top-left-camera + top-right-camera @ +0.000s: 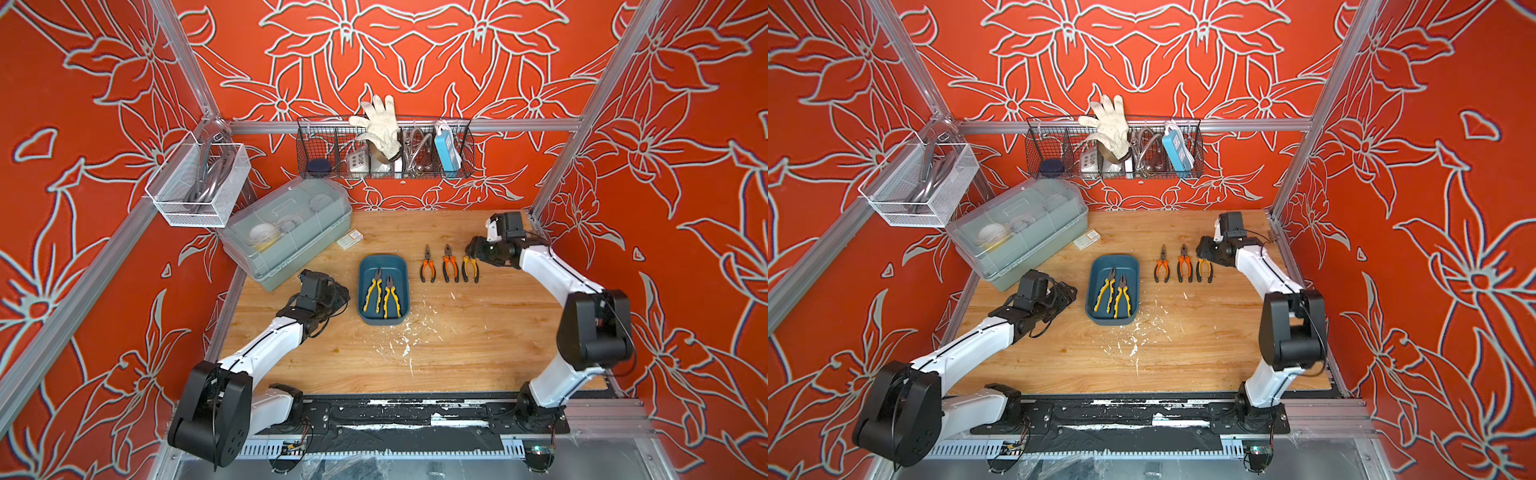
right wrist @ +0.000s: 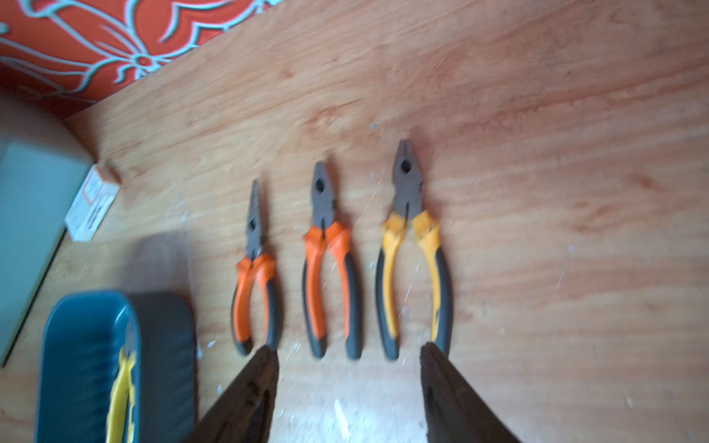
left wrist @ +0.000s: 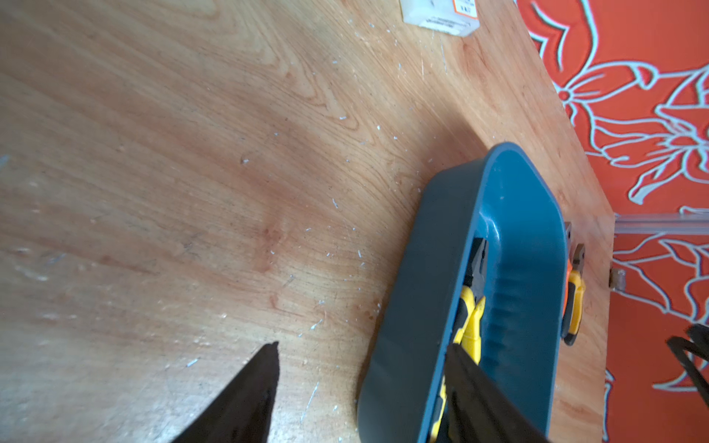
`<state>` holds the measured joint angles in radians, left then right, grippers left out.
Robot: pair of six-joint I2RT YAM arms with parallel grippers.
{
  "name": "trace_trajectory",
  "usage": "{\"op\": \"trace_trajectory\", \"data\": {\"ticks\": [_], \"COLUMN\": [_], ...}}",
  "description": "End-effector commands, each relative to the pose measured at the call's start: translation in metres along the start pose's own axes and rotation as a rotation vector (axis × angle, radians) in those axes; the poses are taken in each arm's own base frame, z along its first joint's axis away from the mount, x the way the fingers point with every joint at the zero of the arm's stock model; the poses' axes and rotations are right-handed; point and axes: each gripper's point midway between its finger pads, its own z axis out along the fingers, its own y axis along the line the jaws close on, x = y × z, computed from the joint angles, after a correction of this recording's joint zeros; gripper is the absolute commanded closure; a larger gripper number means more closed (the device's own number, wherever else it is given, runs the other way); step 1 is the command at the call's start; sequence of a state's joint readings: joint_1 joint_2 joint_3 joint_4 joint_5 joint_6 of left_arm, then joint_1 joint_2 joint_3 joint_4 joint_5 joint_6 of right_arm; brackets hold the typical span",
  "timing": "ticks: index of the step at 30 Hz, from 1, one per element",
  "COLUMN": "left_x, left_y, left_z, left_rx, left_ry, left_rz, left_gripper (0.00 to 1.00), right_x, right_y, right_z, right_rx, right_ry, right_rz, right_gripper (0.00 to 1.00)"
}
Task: Take the pliers out of the storage box
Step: Place the pliers at the center of the board, then pick up the pliers from the storage box.
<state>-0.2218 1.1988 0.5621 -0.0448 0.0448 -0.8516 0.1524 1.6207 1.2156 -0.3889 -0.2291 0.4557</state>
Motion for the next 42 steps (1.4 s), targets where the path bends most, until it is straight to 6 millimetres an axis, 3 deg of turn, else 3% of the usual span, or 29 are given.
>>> {"op": "trace_trajectory", "data": {"ticks": [1,4,8,12,17,22,32,42], "left_x": [-0.010,-0.010,-0.006,-0.002,0.004,0.011,0.036,0.049], "left_y": [-0.011,-0.014,-0.024,-0.031,-0.038,-0.052,-0.098,-0.100], "left_z": [-0.004,-0.003,-0.004,-0.004,-0.003,-0.004,-0.014,0.009], "left_rx": [0.007,0.013,0.033,0.036,0.041,0.043,0.139,0.144], "left_ry": [-0.032,-0.035,-0.025,-0.011,-0.010,-0.014,-0.052,-0.008], "left_rz": [0.052,0.071,0.108,0.141,0.180,0.263,0.530,0.663], "left_gripper": [0.31,0.31,0.31,0.31,0.31,0.33,0.35,0.46], "right_x": [0.032,0.061,0.090,0.088,0.099,0.097,0.099,0.104], "right_y": [-0.008,-0.004,0.019,0.035,0.044,0.046,0.051,0.055], "right_z": [-0.005,-0.008,0.009,0.011,0.022,0.016,0.015,0.023], "right_rx": [0.075,0.088,-0.008,-0.065,-0.103,-0.099,-0.120,-0.132], "right_ry": [-0.013,-0.064,-0.101,-0.112,-0.041,-0.053,-0.049,-0.016], "right_rz": [-0.023,-0.063,-0.136,-0.137,-0.129,-0.151,-0.159,-0.168], "right_gripper": [0.38,0.38,0.38,0.39,0.39,0.39,0.39,0.39]}}
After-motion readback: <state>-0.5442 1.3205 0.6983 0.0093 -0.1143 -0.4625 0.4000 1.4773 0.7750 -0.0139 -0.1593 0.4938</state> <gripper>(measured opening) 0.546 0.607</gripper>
